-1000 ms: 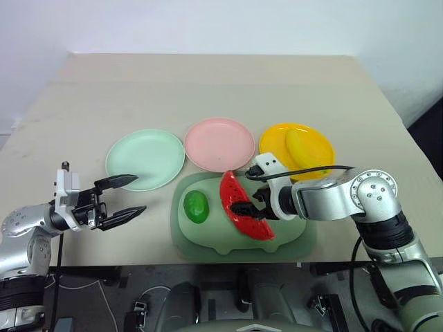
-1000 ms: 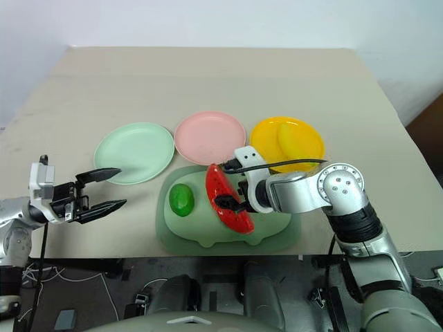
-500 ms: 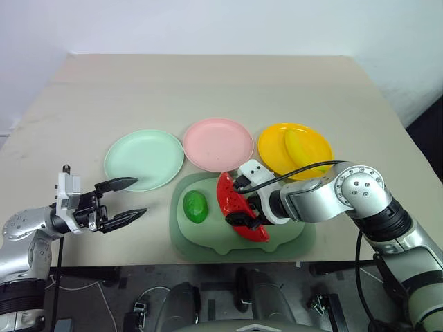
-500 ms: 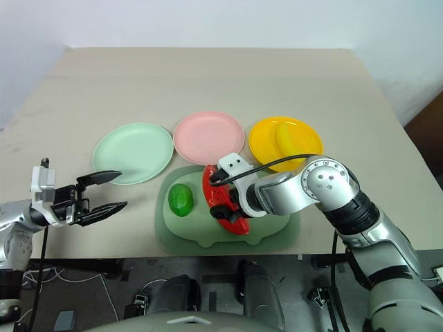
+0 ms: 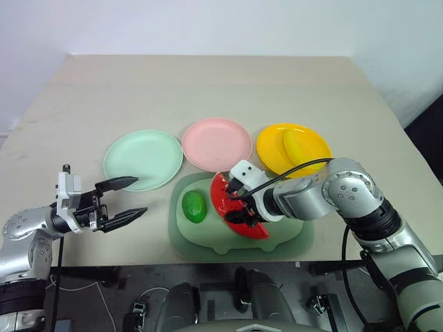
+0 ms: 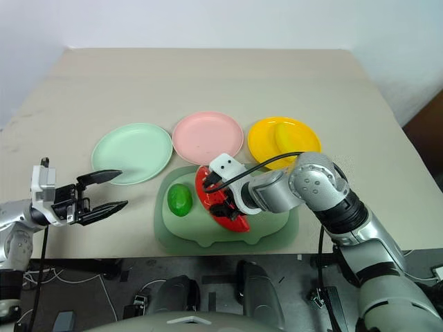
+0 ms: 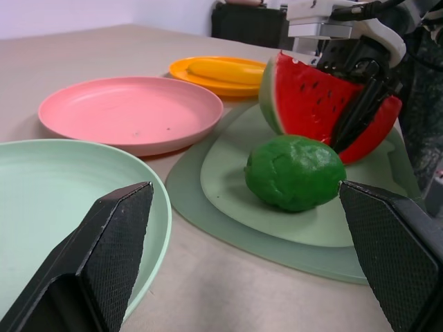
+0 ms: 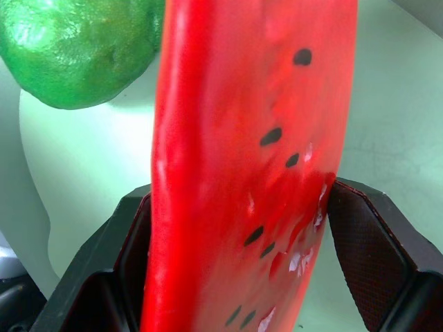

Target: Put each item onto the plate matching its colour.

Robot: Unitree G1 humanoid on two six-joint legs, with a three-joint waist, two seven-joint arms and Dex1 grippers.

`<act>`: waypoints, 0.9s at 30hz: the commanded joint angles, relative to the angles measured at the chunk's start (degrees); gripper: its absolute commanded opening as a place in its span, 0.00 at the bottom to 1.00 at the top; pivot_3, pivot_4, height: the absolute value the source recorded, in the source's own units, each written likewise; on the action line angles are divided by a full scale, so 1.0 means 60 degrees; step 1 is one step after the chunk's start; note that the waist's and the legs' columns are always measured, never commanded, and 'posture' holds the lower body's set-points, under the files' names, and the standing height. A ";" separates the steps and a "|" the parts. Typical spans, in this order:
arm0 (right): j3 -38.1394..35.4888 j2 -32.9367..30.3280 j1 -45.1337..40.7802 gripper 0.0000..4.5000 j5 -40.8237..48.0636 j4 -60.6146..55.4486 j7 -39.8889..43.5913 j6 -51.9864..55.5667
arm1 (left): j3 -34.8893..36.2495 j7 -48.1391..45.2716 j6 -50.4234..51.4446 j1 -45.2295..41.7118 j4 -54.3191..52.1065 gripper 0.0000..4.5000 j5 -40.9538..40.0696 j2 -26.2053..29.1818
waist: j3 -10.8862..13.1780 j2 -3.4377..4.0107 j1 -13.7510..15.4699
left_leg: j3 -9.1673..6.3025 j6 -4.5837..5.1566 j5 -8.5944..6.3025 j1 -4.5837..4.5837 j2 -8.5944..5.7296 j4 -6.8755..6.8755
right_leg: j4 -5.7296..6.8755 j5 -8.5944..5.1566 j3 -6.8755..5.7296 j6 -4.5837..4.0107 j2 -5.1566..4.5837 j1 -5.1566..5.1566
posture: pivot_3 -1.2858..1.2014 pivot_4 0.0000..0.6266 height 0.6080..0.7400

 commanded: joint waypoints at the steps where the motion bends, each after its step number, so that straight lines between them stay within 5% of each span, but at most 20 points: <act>1: -0.0831 -0.0163 -0.0493 0.72 -0.0187 0.0558 0.1230 0.0320 | 0.0101 -0.0035 -0.0025 -0.0102 -0.0172 1.00 -0.0109 0.0084 | -0.0005 0.0005 0.0014 | 0.0002 0.0000 0.0000 -0.0010 -0.0002 -0.0001 | 0.0000 0.0000 -0.0001 0.0000 -0.0002 -0.0011 | 0.52 0.24 0.97; 6: -0.1556 -0.0019 -0.1694 0.72 -0.1805 0.2510 0.2611 -0.0211 | 0.0082 -0.0053 -0.0035 -0.0215 -0.0075 1.00 -0.0082 0.0092 | -0.0006 0.0005 0.0012 | 0.0003 -0.0001 0.0001 -0.0124 -0.0016 0.0013 | 0.0010 0.0007 -0.0001 0.0001 -0.0006 -0.0115 | 0.52 0.24 0.97; 17: -0.0364 0.1690 -0.4149 0.72 -0.7647 0.8049 0.6145 -0.4630 | 0.0076 -0.0061 -0.0057 -0.0371 0.0010 1.00 -0.0033 0.0110 | 0.0001 0.0015 -0.0057 | 0.0002 0.0014 -0.0007 -0.0147 -0.0043 0.0000 | 0.0013 0.0008 -0.0024 0.0003 -0.0013 -0.0129 | 0.52 0.24 0.97; 25: -0.1153 0.3080 -0.4909 0.72 -0.9433 1.0800 0.7060 -0.6116 | 0.0137 0.0071 -0.0024 -0.0219 -0.0215 1.00 -0.0067 0.0112 | 0.0006 0.0024 -0.0027 | 0.0006 0.0011 -0.0006 -0.0162 -0.0035 -0.0001 | 0.0018 0.0008 -0.0035 0.0003 -0.0031 -0.0131 | 0.52 0.24 0.97; 27: -0.1365 0.3235 -0.4972 0.87 -0.9702 1.1027 0.7165 -0.6187 | 0.0134 0.0085 -0.0040 -0.0192 -0.0222 1.00 -0.0063 0.0108 | 0.0007 0.0025 -0.0027 | 0.0006 0.0010 -0.0005 -0.0164 -0.0037 0.0000 | 0.0017 0.0008 -0.0037 0.0003 -0.0034 -0.0130 | 0.52 0.24 0.97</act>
